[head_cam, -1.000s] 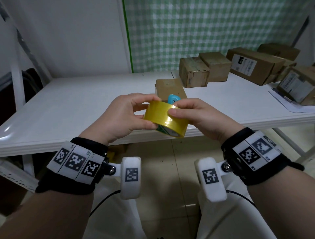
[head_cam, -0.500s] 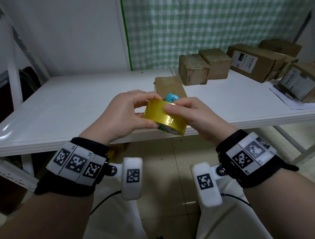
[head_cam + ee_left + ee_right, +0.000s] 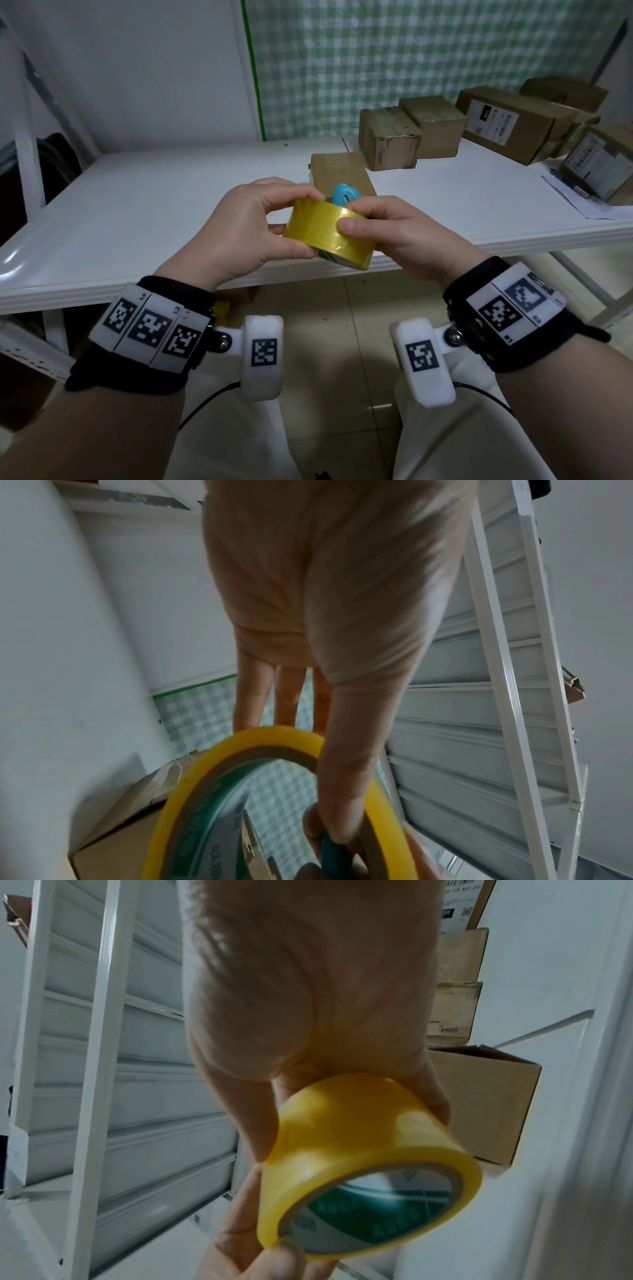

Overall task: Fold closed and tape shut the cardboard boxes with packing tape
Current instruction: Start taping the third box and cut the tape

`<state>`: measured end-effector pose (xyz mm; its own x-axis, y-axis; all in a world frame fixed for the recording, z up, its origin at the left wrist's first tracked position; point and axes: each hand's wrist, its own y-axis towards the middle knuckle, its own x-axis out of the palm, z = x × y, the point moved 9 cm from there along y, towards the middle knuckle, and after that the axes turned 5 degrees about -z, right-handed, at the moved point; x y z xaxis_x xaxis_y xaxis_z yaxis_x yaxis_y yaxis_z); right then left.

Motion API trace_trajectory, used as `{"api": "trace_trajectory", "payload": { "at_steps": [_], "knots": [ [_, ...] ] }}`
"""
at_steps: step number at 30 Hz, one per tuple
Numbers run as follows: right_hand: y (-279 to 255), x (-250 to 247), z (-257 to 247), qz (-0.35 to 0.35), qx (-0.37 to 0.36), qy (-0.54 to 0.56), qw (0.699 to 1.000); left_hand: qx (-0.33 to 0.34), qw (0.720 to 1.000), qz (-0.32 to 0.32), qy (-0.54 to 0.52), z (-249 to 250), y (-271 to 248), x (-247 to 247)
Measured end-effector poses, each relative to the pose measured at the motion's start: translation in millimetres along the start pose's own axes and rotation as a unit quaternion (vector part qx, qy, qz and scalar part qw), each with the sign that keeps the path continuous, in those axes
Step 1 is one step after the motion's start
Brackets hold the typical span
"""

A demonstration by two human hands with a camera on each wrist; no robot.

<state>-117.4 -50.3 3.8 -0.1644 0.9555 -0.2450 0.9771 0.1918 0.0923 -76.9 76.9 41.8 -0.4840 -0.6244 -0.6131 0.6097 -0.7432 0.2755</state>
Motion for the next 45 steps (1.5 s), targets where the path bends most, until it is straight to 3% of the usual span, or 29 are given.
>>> {"api": "trace_trajectory", "payload": {
  "at_steps": [25,33,36,39,43,45],
  "knots": [
    [-11.4,4.0,5.1,-0.116,0.014,0.074,0.990,-0.052,0.984,-0.030,-0.169,-22.9,-1.8,6.9],
    [-8.7,2.1,6.0,-0.074,0.011,0.054,0.996,-0.065,0.989,-0.051,-0.121,-23.2,0.5,9.9],
    [-5.6,2.3,6.1,-0.064,0.010,0.029,0.998,-0.071,0.993,-0.082,-0.055,-19.0,3.1,13.9],
    [-0.8,-9.1,4.6,0.014,0.009,-0.012,1.000,-0.082,0.993,-0.086,-0.001,-17.7,6.7,15.6],
    [-0.8,-47.2,-2.6,0.225,0.018,-0.069,0.972,-0.092,0.996,0.020,0.008,-16.6,11.5,6.5],
    [-3.1,-56.5,-3.4,0.283,0.050,-0.082,0.954,-0.097,0.993,0.072,-0.009,-14.1,12.7,3.2]
  ]
}}
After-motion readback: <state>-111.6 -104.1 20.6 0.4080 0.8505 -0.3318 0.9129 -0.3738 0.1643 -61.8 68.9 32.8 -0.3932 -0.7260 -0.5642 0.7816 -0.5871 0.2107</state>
